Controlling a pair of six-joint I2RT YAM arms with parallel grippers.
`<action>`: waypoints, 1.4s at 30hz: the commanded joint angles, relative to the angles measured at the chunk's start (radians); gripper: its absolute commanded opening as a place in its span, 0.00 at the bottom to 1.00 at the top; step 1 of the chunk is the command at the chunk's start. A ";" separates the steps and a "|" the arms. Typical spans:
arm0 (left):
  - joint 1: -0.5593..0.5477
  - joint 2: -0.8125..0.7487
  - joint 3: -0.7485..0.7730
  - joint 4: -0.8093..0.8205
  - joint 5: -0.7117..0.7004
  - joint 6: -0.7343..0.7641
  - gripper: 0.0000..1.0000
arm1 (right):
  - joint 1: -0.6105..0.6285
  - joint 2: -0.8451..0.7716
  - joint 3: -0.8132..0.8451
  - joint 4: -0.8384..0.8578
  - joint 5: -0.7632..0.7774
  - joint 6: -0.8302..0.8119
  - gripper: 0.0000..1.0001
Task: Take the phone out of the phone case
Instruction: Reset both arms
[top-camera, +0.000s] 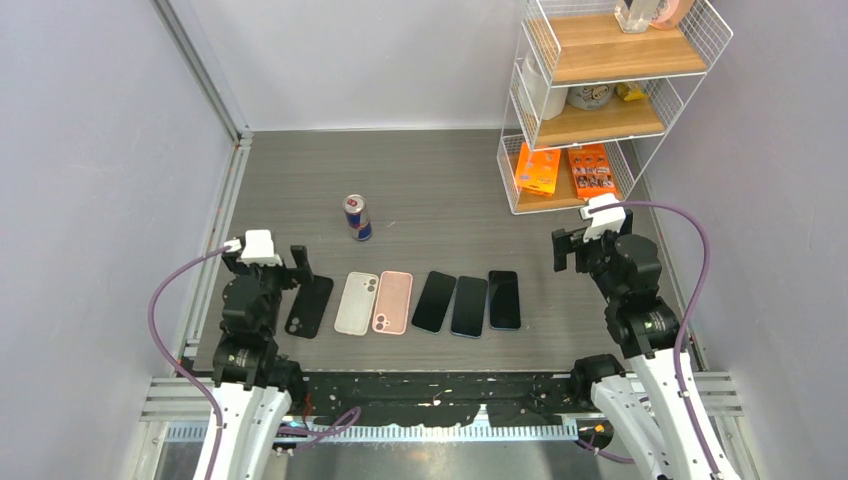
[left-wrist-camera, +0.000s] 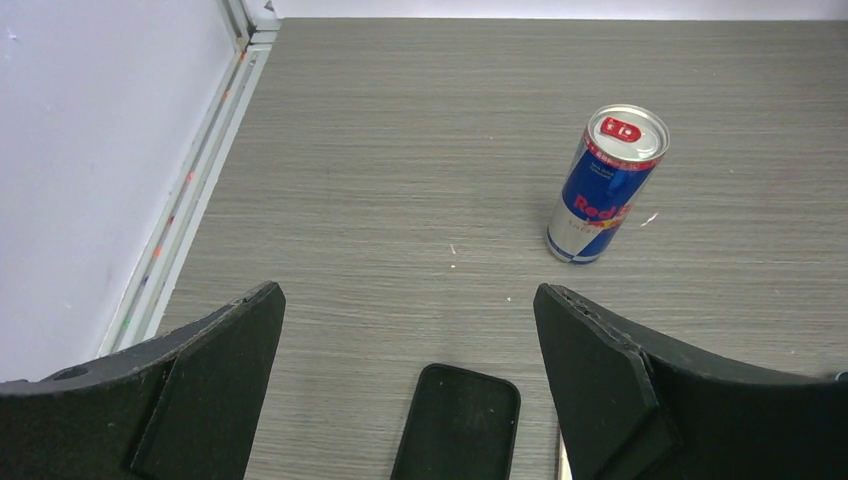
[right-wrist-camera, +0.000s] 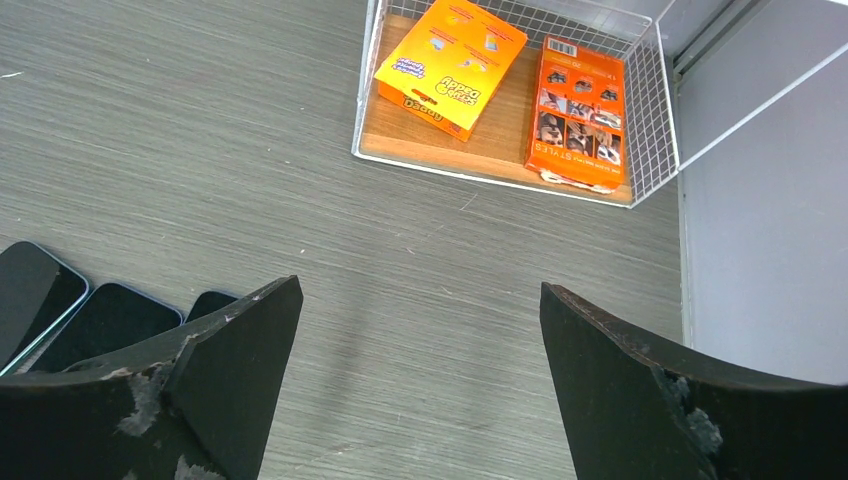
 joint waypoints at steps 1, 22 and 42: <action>0.007 -0.037 -0.045 0.125 0.027 0.026 1.00 | -0.019 -0.013 0.003 0.055 -0.012 0.016 0.95; 0.005 -0.084 -0.081 0.067 0.127 0.121 0.99 | -0.053 -0.057 -0.049 0.119 0.001 0.006 0.95; 0.005 -0.086 -0.079 0.071 0.082 0.144 0.99 | -0.056 -0.096 -0.127 0.198 0.072 -0.057 0.95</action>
